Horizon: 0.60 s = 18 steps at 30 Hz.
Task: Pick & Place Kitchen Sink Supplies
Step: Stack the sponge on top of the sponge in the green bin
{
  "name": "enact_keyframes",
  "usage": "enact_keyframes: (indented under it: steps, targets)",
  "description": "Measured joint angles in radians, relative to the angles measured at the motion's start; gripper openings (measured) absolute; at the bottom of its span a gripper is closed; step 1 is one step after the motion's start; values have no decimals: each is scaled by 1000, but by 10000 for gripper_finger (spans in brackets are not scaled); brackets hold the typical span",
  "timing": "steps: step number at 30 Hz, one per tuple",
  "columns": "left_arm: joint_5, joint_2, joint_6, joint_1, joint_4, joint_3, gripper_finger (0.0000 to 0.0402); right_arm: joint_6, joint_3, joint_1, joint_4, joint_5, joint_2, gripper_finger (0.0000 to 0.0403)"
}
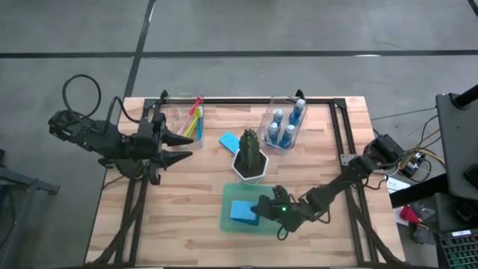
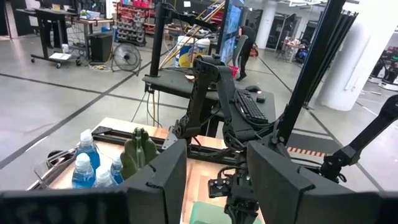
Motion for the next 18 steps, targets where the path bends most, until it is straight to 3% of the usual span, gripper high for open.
enact_keyframes:
  steps: [18]
  targets:
    - [0, 1, 3, -1, -6, 0, 163, 22, -28, -6, -9, -12, 4, 18]
